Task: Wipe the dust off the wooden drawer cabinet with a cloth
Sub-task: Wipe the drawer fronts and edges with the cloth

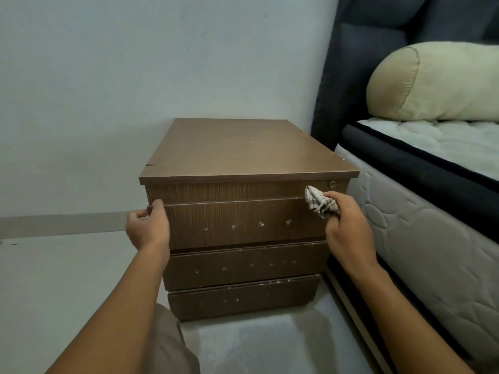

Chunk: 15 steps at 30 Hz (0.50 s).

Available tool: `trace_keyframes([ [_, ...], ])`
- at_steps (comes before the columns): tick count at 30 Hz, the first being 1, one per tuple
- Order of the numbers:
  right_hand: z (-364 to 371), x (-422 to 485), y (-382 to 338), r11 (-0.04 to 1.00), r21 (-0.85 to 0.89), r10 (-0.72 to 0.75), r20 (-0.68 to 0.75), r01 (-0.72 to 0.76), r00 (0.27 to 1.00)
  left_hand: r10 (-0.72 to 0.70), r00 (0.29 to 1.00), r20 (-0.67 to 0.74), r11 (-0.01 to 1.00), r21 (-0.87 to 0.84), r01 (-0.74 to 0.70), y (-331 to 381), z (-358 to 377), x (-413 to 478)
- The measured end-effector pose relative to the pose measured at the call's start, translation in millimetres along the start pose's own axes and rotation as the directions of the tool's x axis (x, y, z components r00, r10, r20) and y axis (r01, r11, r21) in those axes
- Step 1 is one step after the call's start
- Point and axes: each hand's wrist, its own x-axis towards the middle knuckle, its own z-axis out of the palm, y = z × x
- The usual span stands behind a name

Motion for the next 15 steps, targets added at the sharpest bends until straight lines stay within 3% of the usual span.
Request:
trace_keyframes([
  [7, -18, 37, 30, 0.983, -0.181, -0.001, -0.128, -0.023, 0.992, 0.025, 0.999, -0.023, 1.000, -0.006, -0.025, 1, 3, -4],
  [15, -16, 44, 45, 0.955, -0.284, 0.091, 0.009, -0.084, 0.996, 0.042, 0.999, 0.018, 0.999, 0.010, -0.042, -3, -6, -4],
])
